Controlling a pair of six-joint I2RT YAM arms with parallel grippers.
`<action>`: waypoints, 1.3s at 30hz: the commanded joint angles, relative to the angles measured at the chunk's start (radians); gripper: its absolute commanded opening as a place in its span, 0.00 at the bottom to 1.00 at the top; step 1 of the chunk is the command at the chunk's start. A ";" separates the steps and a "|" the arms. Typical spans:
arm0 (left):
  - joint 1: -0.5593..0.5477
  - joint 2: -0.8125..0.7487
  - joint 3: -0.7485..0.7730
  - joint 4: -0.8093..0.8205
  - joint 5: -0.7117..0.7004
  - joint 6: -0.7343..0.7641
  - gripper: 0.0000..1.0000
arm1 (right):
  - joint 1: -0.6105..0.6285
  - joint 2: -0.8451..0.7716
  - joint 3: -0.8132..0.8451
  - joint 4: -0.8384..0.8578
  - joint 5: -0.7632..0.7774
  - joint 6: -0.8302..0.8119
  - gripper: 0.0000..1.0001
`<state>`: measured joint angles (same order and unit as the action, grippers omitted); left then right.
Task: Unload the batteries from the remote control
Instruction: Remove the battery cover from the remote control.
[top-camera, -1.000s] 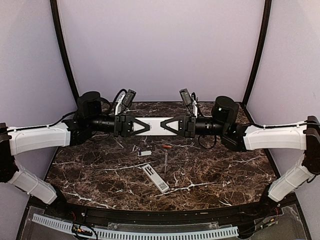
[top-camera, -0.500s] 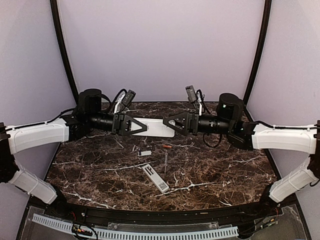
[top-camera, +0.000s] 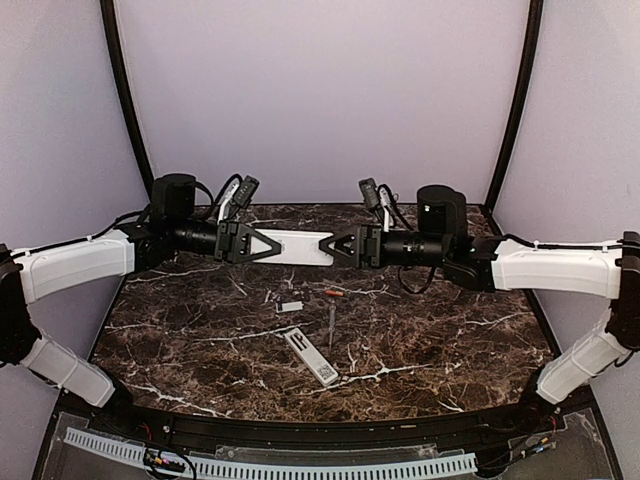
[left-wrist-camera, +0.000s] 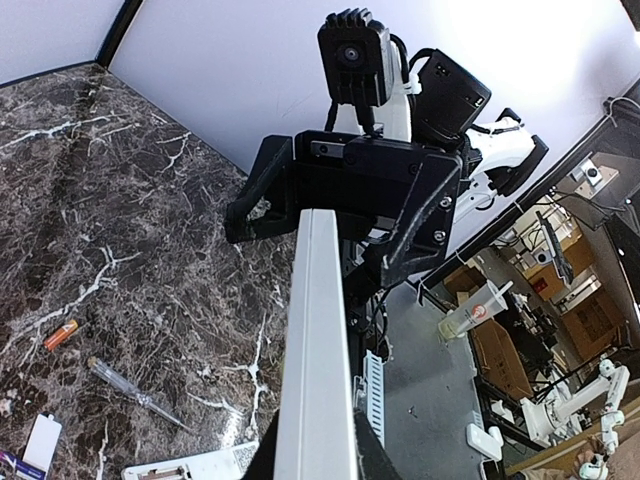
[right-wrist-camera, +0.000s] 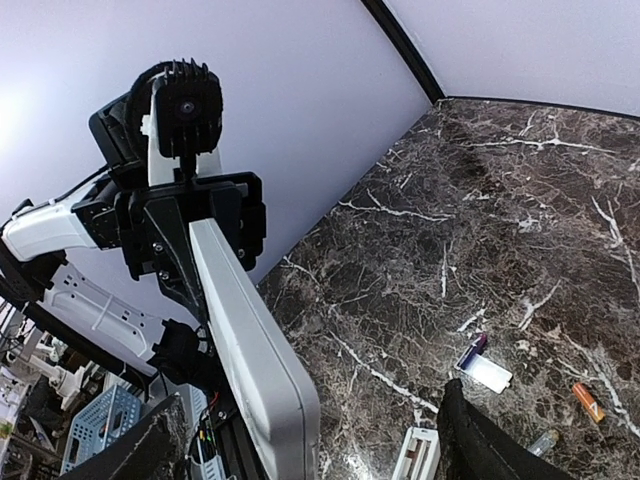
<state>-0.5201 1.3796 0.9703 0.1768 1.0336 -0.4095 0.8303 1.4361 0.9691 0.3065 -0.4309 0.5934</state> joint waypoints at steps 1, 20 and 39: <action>0.003 -0.025 0.014 -0.036 -0.005 0.052 0.00 | -0.005 0.033 0.029 0.025 -0.020 0.028 0.80; 0.003 -0.017 0.020 -0.029 -0.010 0.047 0.00 | 0.018 0.093 0.103 -0.062 -0.038 -0.017 0.63; 0.003 -0.013 0.025 -0.031 -0.001 0.046 0.00 | 0.026 0.112 0.106 -0.045 -0.050 -0.016 0.31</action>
<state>-0.5198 1.3796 0.9703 0.1287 1.0042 -0.3702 0.8501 1.5341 1.0546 0.2382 -0.4759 0.5823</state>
